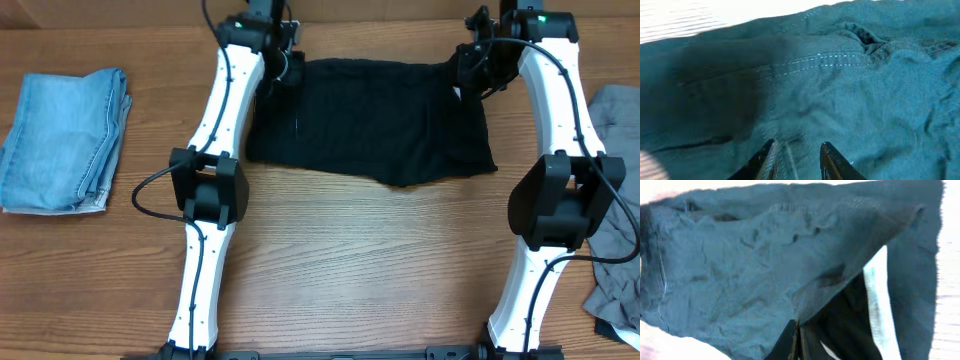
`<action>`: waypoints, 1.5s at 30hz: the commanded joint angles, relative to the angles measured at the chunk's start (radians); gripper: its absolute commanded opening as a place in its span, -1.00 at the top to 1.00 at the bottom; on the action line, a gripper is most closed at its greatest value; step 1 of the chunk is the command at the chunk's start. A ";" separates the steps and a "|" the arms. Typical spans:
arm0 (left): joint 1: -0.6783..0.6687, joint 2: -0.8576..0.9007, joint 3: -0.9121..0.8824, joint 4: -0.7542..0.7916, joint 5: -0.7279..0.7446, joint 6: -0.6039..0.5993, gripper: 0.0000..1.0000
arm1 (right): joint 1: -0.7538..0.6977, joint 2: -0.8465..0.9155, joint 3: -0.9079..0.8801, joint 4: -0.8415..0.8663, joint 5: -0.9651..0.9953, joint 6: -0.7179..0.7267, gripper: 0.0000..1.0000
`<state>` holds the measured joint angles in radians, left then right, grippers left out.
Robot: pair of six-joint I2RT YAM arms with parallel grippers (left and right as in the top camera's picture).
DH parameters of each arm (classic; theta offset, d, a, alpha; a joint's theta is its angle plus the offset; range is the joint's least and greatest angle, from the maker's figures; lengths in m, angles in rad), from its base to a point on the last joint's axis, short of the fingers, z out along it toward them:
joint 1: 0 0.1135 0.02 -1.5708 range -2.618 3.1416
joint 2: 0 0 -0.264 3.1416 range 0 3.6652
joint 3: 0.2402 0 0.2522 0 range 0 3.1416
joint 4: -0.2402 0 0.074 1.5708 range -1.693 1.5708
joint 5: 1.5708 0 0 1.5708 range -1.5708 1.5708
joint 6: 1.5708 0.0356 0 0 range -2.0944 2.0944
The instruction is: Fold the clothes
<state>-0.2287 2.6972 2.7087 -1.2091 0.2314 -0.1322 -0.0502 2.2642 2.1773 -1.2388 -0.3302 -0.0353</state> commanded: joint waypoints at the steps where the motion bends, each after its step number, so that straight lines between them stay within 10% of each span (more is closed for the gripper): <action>1: -0.009 -0.002 -0.038 0.038 -0.002 -0.026 0.36 | 0.011 -0.034 -0.043 0.020 0.000 -0.026 0.92; 15: -0.007 -0.002 -0.060 0.078 -0.003 -0.025 0.20 | 0.005 -0.066 -0.032 0.101 0.760 0.145 0.89; 21: -0.007 -0.002 -0.060 0.082 -0.003 -0.025 0.24 | 0.011 -0.148 -0.014 0.088 0.671 0.219 0.03; 26: -0.007 -0.002 -0.071 0.097 -0.020 -0.025 0.45 | 0.022 -0.147 -0.015 -0.002 0.281 0.072 0.28; 29: -0.007 0.004 -0.071 0.094 -0.035 -0.025 0.69 | 0.029 -0.143 -0.019 -0.052 0.172 0.034 0.92; 45: -0.008 0.019 -0.071 0.088 -0.054 -0.025 0.84 | 0.013 -0.140 -0.605 0.362 0.174 0.034 0.92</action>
<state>-0.2379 2.6972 2.6480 -1.1213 0.2043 -0.1574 -0.0200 2.1368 1.6257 -0.8989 -0.1745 0.0032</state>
